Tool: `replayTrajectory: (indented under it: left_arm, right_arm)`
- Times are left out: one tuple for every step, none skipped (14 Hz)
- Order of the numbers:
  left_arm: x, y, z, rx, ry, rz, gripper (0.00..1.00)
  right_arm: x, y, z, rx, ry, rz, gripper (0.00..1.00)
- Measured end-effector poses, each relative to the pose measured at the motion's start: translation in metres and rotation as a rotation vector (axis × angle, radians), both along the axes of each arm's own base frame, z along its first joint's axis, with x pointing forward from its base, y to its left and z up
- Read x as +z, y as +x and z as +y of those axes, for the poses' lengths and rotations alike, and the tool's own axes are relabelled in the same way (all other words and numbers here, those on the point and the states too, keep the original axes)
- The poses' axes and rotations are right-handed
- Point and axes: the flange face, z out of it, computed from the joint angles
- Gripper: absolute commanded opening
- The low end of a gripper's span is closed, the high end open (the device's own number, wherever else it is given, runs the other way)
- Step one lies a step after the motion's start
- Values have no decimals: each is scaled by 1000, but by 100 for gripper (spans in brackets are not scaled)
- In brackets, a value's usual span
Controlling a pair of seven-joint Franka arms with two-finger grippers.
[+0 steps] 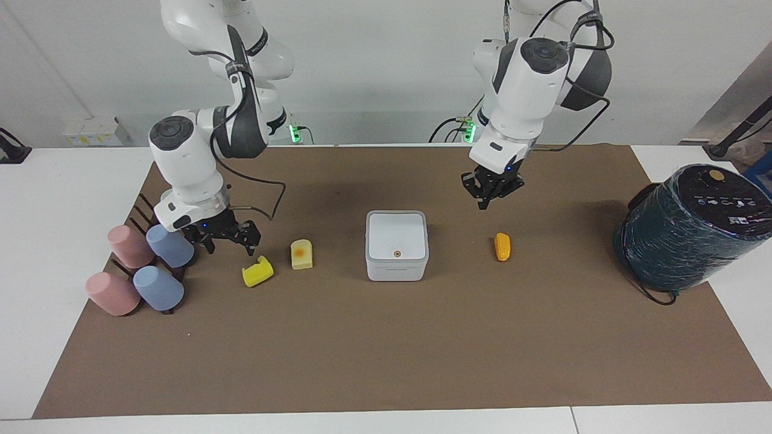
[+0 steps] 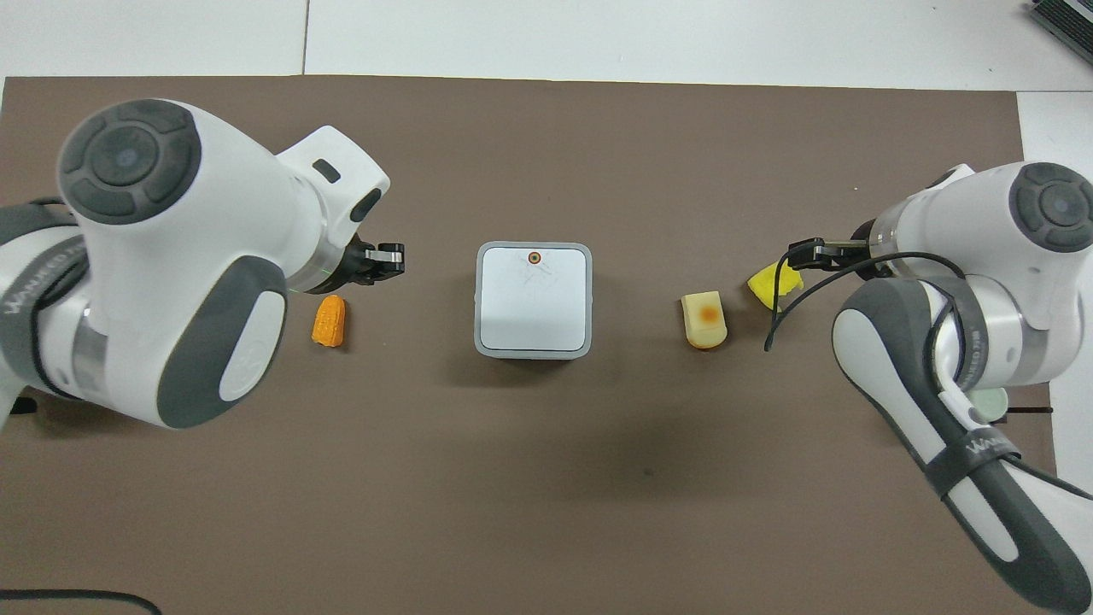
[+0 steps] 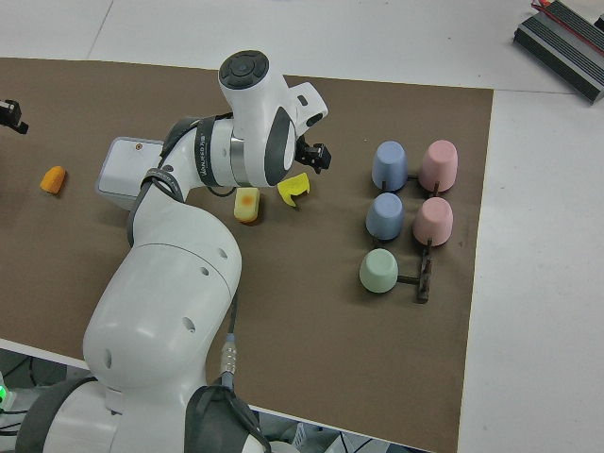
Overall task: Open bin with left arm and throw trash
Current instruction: 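Reach the left gripper to the lid while the right gripper nears the sponge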
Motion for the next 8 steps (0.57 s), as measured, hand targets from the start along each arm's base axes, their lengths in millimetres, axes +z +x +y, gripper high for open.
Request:
replayTrajectory:
  left_arm:
    - [-8,2,-11,-2,-23,-10,0]
    - [-15,4,-22,-5,-47,-24,0]
    - [-21,5,-33,-5,-76,-41,0]
    - [-26,6,-42,-4,-105,-55,0]
    - [-29,7,-50,-2,-131,-69,0]
    - [-34,6,-57,-4,-145,-79,0]
    - [-40,4,-66,-10,-152,-83,0]
    - [-48,2,-74,-15,-155,-81,0]
  right_arm:
    - [-9,-1,1,3,2,-16,100]
    - [-16,-3,4,8,4,-31,100]
    - [-23,-5,9,17,6,-42,100]
    - [-30,-6,16,31,8,-52,100]
    - [-39,-7,26,48,11,-61,100]
    - [-49,-8,34,62,14,-63,100]
    - [-60,-11,39,70,16,-64,100]
    - [-67,-13,40,72,17,-65,100]
